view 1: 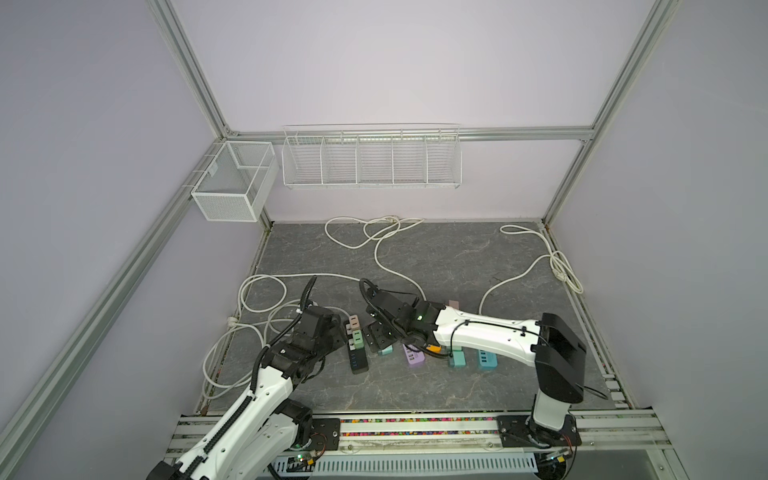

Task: Pull the plug off the socket

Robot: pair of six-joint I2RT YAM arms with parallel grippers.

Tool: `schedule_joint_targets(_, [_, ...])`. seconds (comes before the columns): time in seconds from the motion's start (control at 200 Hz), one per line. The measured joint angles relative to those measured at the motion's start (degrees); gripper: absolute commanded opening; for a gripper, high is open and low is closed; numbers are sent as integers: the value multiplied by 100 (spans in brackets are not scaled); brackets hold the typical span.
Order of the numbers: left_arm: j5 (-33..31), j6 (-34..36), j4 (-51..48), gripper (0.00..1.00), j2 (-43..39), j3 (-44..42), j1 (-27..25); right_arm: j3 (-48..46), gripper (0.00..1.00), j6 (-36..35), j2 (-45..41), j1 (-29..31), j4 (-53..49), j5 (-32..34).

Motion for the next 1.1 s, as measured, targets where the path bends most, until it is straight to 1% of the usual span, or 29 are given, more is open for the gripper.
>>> schedule_joint_targets(0.1, [203,20,199,54,2,-236,125,280,90,107,221,50,-164,66])
schedule_joint_targets(0.16, [310,20,293,51,26,-348,164,433,92,157,354,79,-236,79])
schedule_joint_targets(0.3, [516,-7,546,47,103,-573,208,796,96,258,686,138,-382,92])
schedule_joint_targets(0.445, [715,-52,793,43,129,-807,219,907,100,354,863,162,-417,107])
schedule_joint_targets(0.49, [785,-79,896,40,146,-866,223,931,98,385,894,166,-435,107])
schedule_joint_targets(0.725, [1095,-118,1296,36,431,-1003,238,1156,87,422,1025,166,-509,125])
schedule_joint_targets(0.895, [1342,-168,1613,31,564,-1106,243,1196,83,442,1106,166,-542,125])
schedule_joint_targets(1.02, [1451,-203,1762,26,619,-1165,243,1235,78,448,1196,166,-573,118])
schedule_joint_targets(1.1, [1502,-225,1843,26,625,-1196,245,1300,75,452,1239,166,-577,109])
